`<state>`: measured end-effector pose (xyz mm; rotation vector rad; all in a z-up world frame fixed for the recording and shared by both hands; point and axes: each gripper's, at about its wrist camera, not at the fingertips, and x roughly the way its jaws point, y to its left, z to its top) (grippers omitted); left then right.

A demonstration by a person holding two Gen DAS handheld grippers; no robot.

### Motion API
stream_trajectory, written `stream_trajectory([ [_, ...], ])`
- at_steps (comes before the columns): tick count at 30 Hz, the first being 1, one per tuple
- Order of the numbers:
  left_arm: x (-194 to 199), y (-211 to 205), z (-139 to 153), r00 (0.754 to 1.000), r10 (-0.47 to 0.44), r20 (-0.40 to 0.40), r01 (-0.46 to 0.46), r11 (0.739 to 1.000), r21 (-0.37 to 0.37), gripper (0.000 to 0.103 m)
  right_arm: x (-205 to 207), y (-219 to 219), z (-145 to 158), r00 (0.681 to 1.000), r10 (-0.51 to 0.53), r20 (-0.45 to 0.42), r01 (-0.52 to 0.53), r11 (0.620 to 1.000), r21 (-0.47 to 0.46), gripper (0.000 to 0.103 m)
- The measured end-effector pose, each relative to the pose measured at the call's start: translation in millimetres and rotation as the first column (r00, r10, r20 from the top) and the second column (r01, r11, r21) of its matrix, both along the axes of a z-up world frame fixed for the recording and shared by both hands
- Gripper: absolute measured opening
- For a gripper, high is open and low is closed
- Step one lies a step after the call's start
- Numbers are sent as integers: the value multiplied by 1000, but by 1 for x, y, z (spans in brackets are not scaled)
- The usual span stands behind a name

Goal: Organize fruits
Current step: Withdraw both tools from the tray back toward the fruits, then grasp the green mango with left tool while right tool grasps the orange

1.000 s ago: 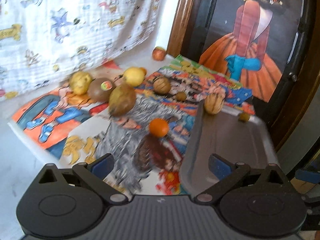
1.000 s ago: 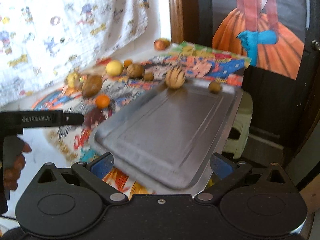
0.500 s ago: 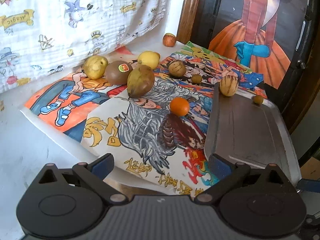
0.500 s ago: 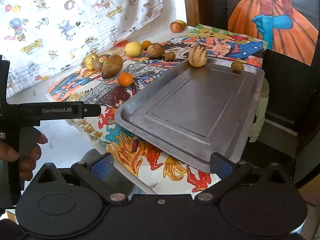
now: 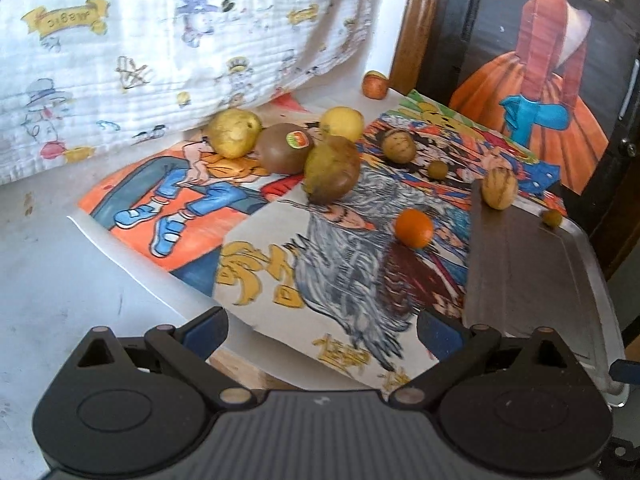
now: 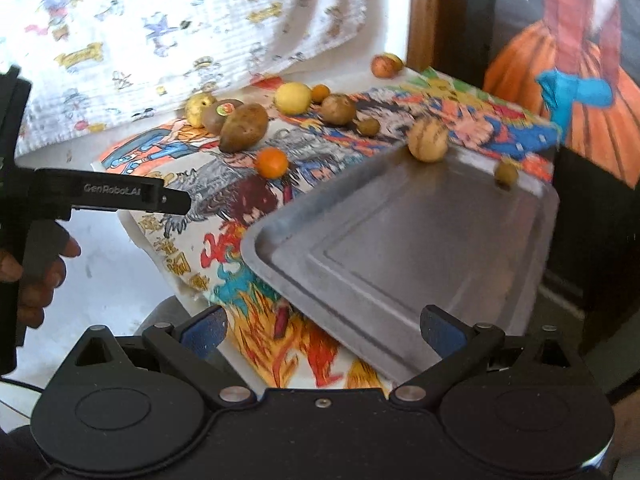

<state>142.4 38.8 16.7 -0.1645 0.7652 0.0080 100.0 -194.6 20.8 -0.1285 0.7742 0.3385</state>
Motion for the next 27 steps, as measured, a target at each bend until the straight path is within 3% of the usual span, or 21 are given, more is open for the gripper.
stream_trajectory([
  [14,43,40,8,997,63,37,-63,998,8,103,63,32,9,988,127,87,-117,988,-105,102],
  [21,80,53,10,997,46,64,-41,996,-73,102,97,52,8,976,199,86,-192,978,-83,100],
  [27,109,48,6,998,13,66,-4,991,-136,102,117,71,-2,963,258,79,-251,964,-87,88],
])
